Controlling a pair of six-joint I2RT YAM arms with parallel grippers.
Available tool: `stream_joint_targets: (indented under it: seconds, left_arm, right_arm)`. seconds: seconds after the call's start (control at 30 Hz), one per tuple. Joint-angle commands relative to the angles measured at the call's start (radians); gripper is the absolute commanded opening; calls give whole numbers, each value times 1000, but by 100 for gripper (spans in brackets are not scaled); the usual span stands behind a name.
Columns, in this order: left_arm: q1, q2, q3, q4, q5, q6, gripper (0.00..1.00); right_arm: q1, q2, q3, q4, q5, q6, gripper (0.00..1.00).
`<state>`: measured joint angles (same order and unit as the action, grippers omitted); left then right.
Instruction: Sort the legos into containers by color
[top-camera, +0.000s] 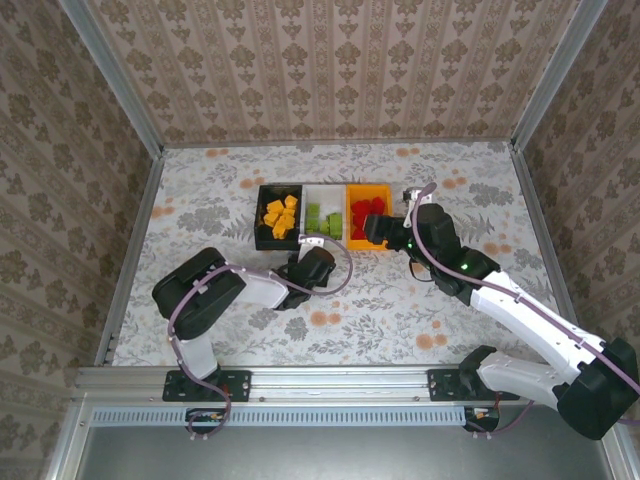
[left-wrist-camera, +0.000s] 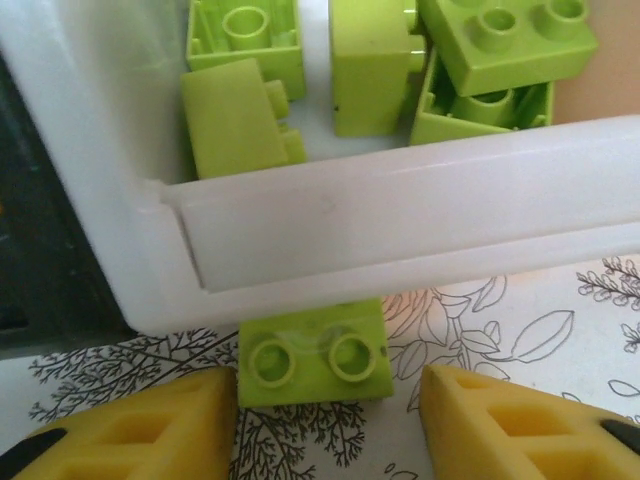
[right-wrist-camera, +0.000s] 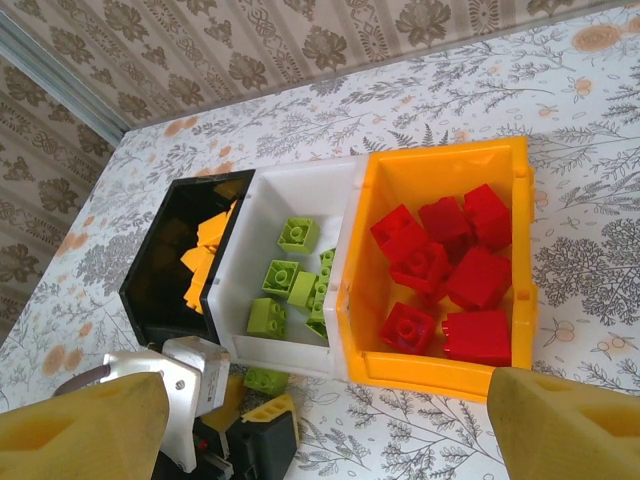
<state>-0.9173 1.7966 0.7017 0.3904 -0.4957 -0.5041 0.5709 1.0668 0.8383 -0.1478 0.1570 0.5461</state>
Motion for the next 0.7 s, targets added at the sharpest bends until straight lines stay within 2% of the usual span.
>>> stream_joint_targets:
  seconds: [0.0,0.2,0.4,0.67]
  left_arm:
    - [17,28,-39,23,0,21,45]
    - [-19,-20,-45,-27,26,11,38]
    - [-75,-186,-77,-161,69,-42,37]
    - [-56,-343,97,-599,236,-102,36]
  right_arm:
    - [-6,-19,3,-25,2,-9,84]
    - [-9,-17,-4,-20,1,-3,84]
    - [-14,-21,-10,-24,-1,-1,84]
    - [-23,-30,-25,-17,-8,5,85]
